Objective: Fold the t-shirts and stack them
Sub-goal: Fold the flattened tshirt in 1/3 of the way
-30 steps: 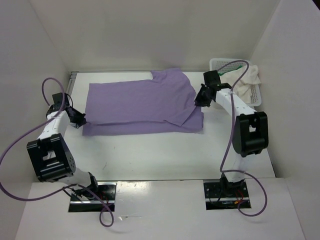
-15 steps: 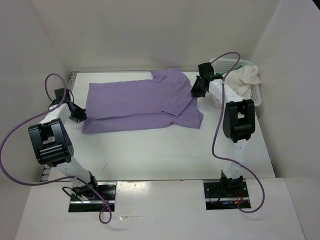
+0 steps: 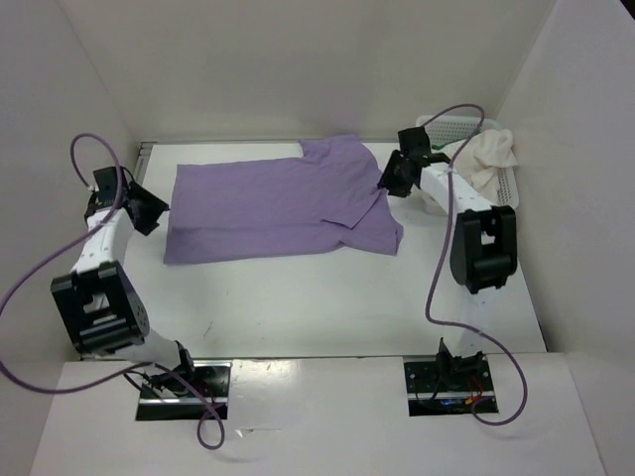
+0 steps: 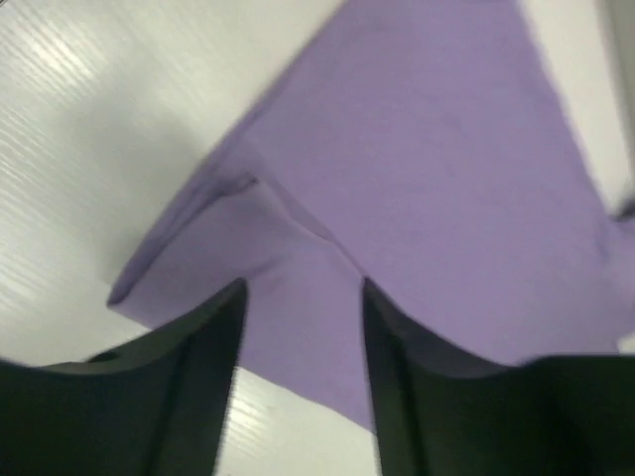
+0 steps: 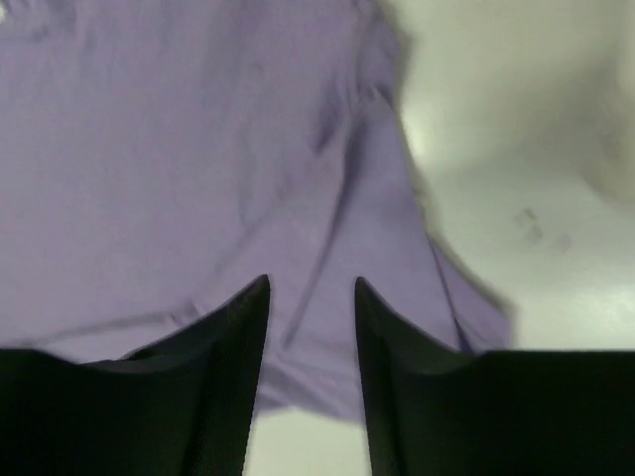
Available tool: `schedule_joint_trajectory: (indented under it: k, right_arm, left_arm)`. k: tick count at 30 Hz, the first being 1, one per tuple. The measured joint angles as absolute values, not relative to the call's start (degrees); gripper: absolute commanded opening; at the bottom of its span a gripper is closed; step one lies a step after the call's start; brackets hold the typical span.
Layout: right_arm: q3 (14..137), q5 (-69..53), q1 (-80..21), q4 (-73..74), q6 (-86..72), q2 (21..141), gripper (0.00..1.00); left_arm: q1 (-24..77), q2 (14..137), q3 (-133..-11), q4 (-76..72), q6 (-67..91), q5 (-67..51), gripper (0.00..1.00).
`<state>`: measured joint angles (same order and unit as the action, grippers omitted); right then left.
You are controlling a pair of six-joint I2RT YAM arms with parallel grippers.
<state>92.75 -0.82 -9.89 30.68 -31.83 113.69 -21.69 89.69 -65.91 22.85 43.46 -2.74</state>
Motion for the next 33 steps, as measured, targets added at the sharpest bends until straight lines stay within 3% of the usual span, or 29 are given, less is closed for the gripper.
schedule_joint_trajectory:
  k: [1, 2, 4, 6, 9, 11, 17, 20, 23, 24, 25, 28, 33]
  right_arm:
    - [88.84, -0.91, -9.89, 29.54, -32.05, 109.78, 0.1]
    - [84.79, -0.91, -9.89, 29.06, -32.53, 105.58, 0.03]
    - [77.56, -1.06, -9.89, 27.07, -33.65, 98.06, 0.0]
    - [69.63, -1.56, -9.89, 25.45, -34.96, 91.05, 0.0]
    - [61.06, -1.89, -9.89, 24.38, -36.27, 86.59, 0.25]
    - [57.43, -1.69, -9.89, 23.9, -36.64, 87.29, 0.34]
    - [56.23, -1.67, -9.5, 23.16, -36.14, 93.14, 0.47]
    - [57.19, -1.23, -9.13, 22.61, -35.77, 94.56, 0.47]
    - [58.17, -0.91, -8.82, 21.65, -35.24, 95.94, 0.35]
    - [58.26, -0.89, -8.75, 21.15, -35.07, 96.33, 0.3]
    - [58.28, -0.89, -8.73, 20.71, -34.98, 96.79, 0.19]
    - [58.43, -0.82, -8.73, 20.58, -34.79, 97.41, 0.06]
    - [61.87, 0.4, -8.73, 20.71, -34.65, 98.13, 0.03]
  left_arm:
    - [-21.69, 86.39, -64.4, 22.04, 43.59, -3.53, 0.48]
    - [-21.69, 83.13, -62.46, 21.47, 43.7, -4.56, 0.42]
    - [-21.98, 78.59, -57.82, 20.45, 43.88, -6.85, 0.34]
    - [-22.55, 77.3, -53.19, 20.78, 43.79, -8.86, 0.34]
    - [-24.75, 79.24, -47.88, 21.98, 43.7, -10.96, 0.42]
    - [-26.35, 80.6, -46.09, 23.0, 43.79, -11.84, 0.43]
    - [-27.86, 83.81, -45.76, 20.93, 43.88, -13.37, 0.43]
    - [-27.94, 85.69, -45.74, 19.88, 43.9, -13.56, 0.39]
    - [-27.99, 87.18, -45.74, 18.68, 43.97, -13.58, 0.31]
    - [-27.99, 87.66, -45.74, 18.33, 43.97, -13.58, 0.24]
    - [-27.99, 88.18, -45.74, 18.04, 44.1, -13.58, 0.2]
    - [-27.99, 89.62, -45.76, 17.54, 44.1, -13.54, 0.05]
    - [-27.99, 91.26, -46.96, 17.56, 43.9, -12.93, 0.0]
